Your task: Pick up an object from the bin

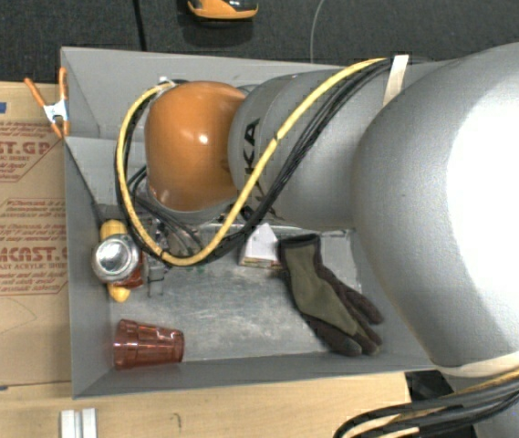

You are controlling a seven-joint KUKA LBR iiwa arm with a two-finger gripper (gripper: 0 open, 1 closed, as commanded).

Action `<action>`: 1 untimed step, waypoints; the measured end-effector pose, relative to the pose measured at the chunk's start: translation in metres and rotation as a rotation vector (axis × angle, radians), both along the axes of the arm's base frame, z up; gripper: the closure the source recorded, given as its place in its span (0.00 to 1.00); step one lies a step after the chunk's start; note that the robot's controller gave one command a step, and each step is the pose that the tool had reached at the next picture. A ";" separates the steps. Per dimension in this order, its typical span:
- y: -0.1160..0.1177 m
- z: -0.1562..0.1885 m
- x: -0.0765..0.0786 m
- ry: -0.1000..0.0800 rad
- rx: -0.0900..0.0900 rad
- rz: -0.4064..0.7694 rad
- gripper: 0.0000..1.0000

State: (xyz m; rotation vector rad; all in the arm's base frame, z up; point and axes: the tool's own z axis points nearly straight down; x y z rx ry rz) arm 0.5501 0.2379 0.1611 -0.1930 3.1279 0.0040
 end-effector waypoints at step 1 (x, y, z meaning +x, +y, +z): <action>-0.003 0.041 -0.001 0.013 -0.005 -0.003 1.00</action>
Offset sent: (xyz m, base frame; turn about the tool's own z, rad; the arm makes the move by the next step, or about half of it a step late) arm 0.0102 -0.0014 0.0626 0.0086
